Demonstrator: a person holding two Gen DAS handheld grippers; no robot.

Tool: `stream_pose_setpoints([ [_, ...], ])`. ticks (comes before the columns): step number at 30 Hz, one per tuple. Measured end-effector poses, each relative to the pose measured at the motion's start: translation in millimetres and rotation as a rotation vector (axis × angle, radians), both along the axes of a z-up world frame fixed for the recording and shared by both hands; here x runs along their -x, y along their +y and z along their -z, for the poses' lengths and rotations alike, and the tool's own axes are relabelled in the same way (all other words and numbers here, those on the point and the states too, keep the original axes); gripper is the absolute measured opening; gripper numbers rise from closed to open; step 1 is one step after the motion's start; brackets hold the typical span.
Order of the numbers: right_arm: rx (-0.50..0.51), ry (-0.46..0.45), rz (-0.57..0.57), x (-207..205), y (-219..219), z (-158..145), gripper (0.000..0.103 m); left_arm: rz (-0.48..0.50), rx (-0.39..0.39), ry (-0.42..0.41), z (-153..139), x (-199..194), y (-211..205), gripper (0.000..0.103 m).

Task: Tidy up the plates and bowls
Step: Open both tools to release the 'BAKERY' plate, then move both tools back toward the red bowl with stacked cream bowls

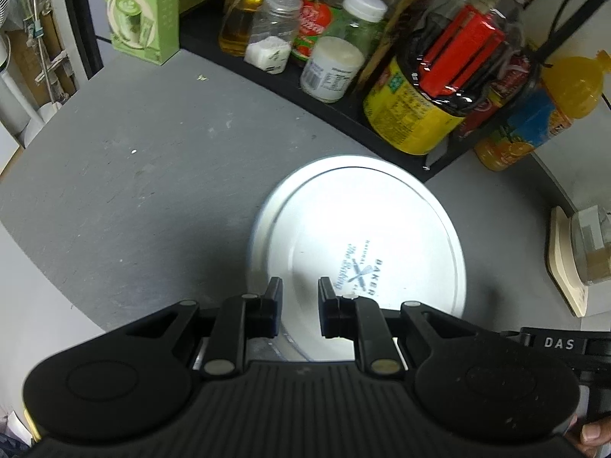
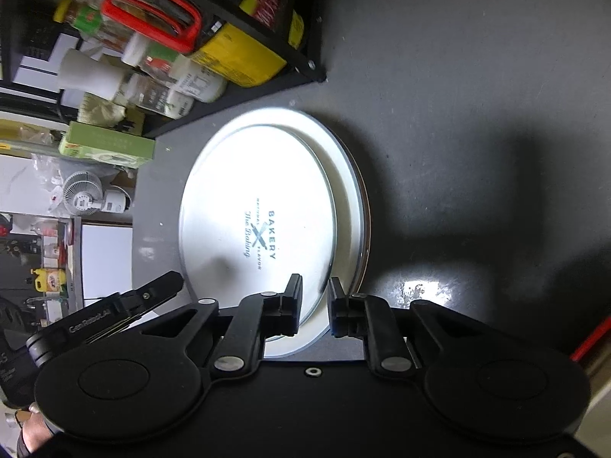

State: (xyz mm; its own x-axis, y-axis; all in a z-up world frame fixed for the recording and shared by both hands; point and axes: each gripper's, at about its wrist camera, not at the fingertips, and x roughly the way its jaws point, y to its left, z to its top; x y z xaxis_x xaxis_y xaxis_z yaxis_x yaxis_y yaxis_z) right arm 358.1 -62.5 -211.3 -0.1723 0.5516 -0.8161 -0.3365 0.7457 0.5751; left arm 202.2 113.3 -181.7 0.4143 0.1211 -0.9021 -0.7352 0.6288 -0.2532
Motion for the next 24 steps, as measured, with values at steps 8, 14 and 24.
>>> stream_pose_setpoints([
  [8,-0.027,-0.124,0.026,-5.6,-33.8,-34.7,0.048,0.065,-0.036,-0.025,-17.8,-20.1,-34.5,0.054],
  [14,-0.055,-0.227,0.055,-6.3,-69.9,-60.6,0.070,0.130,-0.056,-0.043,-29.0,-36.2,-67.6,0.068],
  [24,-0.058,-0.361,0.110,0.6,-139.2,-87.3,0.094,0.228,-0.077,-0.073,-41.6,-60.0,-131.8,0.081],
])
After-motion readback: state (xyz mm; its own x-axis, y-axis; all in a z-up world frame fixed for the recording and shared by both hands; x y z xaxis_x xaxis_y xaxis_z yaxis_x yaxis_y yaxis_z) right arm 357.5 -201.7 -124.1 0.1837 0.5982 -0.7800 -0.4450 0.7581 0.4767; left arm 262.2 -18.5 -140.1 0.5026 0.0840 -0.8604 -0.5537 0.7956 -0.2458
